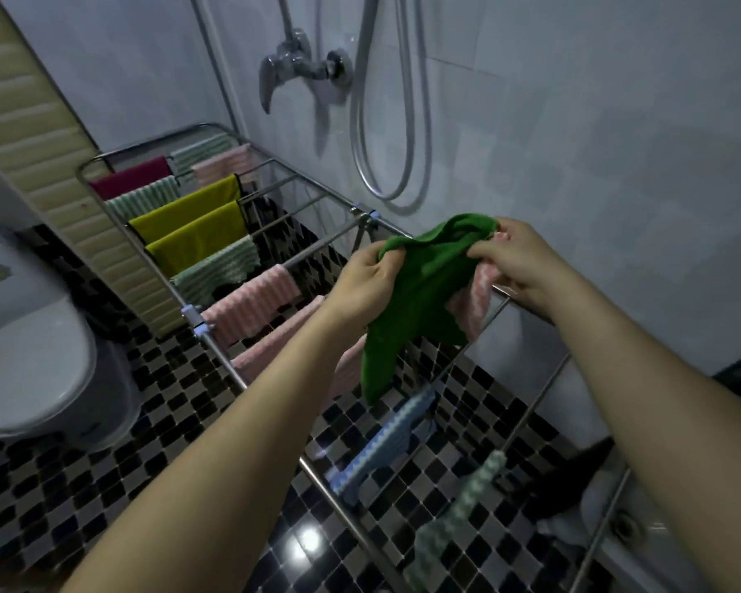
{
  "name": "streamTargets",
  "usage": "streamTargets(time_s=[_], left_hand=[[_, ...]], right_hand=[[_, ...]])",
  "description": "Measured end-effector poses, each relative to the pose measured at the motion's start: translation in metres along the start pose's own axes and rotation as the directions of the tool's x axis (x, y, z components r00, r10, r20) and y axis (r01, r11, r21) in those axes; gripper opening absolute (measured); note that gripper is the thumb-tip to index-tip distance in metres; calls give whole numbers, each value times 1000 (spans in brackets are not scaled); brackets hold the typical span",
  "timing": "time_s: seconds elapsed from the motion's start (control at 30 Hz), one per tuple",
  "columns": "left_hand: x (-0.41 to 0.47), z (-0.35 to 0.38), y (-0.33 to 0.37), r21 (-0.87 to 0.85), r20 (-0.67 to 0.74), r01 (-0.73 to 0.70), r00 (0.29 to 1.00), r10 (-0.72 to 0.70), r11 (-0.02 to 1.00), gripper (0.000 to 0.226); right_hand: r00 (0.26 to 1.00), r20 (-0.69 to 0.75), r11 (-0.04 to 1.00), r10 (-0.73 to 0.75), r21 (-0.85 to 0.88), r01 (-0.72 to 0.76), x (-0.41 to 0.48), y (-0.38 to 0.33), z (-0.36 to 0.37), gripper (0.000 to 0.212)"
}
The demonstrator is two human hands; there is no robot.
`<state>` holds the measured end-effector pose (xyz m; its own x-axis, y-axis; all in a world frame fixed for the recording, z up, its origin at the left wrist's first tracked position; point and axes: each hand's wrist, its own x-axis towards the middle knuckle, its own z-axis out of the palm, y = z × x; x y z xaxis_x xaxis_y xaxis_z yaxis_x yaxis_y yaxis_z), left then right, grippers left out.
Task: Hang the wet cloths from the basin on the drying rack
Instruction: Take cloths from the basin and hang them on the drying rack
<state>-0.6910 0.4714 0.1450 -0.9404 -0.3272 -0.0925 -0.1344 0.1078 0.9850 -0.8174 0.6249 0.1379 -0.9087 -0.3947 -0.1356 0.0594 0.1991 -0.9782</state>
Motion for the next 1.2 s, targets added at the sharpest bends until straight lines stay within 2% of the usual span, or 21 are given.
streamTargets(time_s=[0.2, 0.33, 0.43, 0.5, 0.57, 0.63, 0.67, 0.73, 0.83, 0.93, 1.03, 1.1, 1.2], left_hand=[[27, 23, -31, 168, 10, 4, 1000, -6, 986, 22], [43, 30, -40, 322, -5, -33, 999, 37, 946, 10], [48, 31, -46, 450, 22, -96, 995, 96, 888, 13], [48, 32, -48, 542, 34, -156, 986, 164, 825, 15], [46, 32, -47, 647, 56, -228, 966, 253, 727, 16], [47, 30, -46, 717, 75, -274, 945, 319, 641, 17], [47, 28, -45, 726, 69, -275, 941, 331, 630, 18], [50, 21, -45, 690, 52, -251, 953, 300, 679, 16], [54, 11, -50, 611, 70, -221, 971, 227, 760, 8], [58, 4, -52, 579, 131, -219, 976, 176, 786, 16], [58, -1, -54, 594, 191, -220, 973, 131, 774, 23], [56, -4, -57, 642, 228, -245, 966, 124, 726, 24], [52, -4, -63, 701, 259, -243, 963, 78, 671, 30]], right_hand=[[985, -93, 986, 147, -70, -154, 19, 24, -29, 18], [982, -164, 938, 92, -317, -141, 32, 37, -40, 15], [981, -194, 818, 19, -562, -127, 36, 39, -46, 13], [977, -209, 695, 43, -696, -180, 38, 36, -51, 9], [968, -227, 637, 103, -733, -239, 43, 35, -57, 18], [953, -224, 682, 206, -665, -303, 49, 35, -62, 24], [940, -213, 716, 268, -608, -342, 49, 34, -64, 22], [900, -165, 775, 404, -461, -432, 47, 36, -70, 14], [857, -34, 849, 515, -121, -515, 40, 40, -78, 18], [873, -39, 867, 487, 143, -477, 37, 46, -71, 20], [897, -99, 840, 431, 407, -359, 37, 52, -57, 18], [903, -167, 854, 396, 429, -295, 40, 50, -53, 18], [910, -262, 917, 320, 328, -228, 47, 44, -60, 24]])
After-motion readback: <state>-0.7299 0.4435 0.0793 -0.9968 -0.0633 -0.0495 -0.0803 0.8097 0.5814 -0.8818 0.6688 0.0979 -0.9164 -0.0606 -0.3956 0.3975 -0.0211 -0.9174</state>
